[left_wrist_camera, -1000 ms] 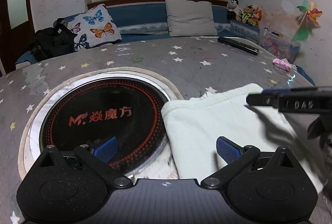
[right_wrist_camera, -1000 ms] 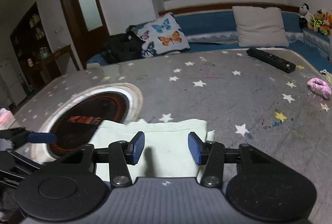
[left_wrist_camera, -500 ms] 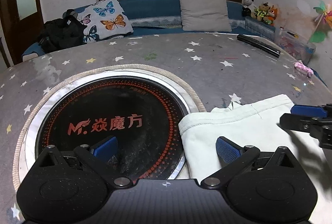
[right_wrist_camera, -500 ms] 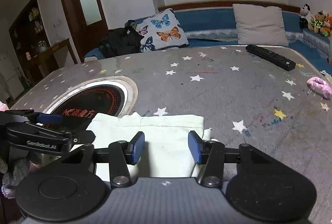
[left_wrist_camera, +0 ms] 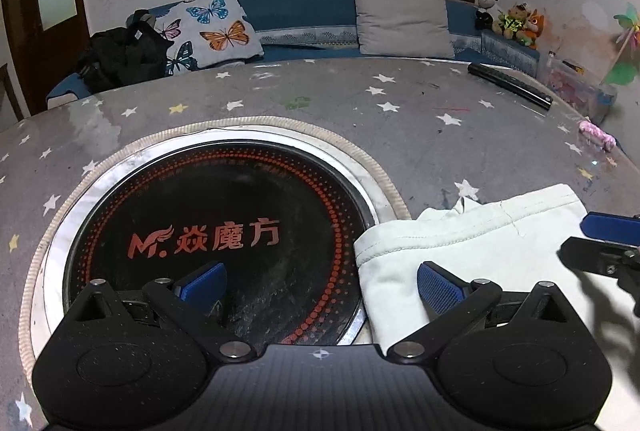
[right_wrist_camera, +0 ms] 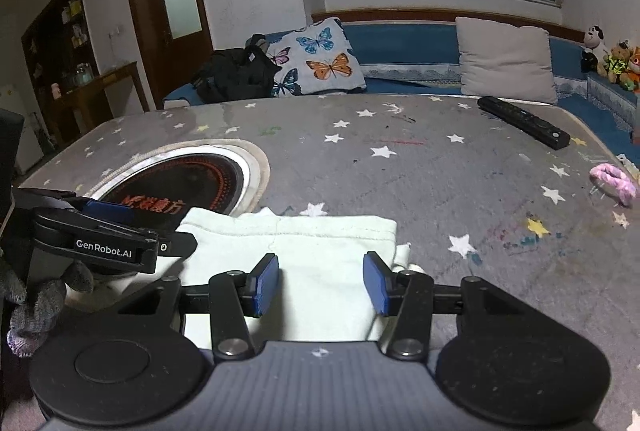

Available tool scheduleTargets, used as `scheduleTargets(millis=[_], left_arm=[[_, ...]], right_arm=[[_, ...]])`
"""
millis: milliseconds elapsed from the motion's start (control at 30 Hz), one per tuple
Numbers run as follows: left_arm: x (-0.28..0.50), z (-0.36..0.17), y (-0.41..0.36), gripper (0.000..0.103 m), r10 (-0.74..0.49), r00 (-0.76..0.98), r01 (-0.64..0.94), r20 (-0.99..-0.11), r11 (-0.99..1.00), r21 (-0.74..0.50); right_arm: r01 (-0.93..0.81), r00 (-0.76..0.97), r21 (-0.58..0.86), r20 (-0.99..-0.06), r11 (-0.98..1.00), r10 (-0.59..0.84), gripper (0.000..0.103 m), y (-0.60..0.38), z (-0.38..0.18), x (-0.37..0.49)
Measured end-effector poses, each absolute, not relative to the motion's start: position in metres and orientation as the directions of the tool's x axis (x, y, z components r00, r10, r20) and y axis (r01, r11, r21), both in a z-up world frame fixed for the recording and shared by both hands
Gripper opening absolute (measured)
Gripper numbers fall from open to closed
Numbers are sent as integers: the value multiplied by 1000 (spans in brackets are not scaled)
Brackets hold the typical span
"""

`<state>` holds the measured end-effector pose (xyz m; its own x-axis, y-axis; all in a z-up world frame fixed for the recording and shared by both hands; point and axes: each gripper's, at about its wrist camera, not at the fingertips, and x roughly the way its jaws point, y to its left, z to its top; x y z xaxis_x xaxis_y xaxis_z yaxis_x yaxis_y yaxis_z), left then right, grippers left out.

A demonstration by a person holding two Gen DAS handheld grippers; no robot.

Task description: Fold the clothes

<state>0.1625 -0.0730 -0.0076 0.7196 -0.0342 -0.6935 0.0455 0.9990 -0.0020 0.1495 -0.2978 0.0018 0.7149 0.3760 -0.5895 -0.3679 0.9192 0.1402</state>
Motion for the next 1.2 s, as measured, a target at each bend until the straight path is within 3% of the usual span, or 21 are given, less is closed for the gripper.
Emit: scheduleTargets(millis=[133,733,867,1067,1133,1200], left_arm=[[156,-3,-72,103,-34,725,42,-688,999,-6],[95,2,-82,101,-155,721,123,-675,988,-95],[89,1,-86,90,-180,715,140,-676,984,-113],[87,-5,-89,66,-207,699,155,-684,978,-138],[87,-5,-89,60,-209,699,156,-684,978,-140],[88,-5,-89,56,-214,698,157,-683,977,-146]], right_arm=[[-360,726,156,-573,920,381,52,-304,8,139],[-253,713,291,-589,923,381,56,-333,-14,95],[-235,721,307,-582,922,377,56,-333,-17,93],[-222,732,322,-568,920,375,54,-332,-21,93],[-221,734,328,-564,919,378,51,-331,-22,94],[-219,734,340,-560,915,384,42,-331,-23,95]])
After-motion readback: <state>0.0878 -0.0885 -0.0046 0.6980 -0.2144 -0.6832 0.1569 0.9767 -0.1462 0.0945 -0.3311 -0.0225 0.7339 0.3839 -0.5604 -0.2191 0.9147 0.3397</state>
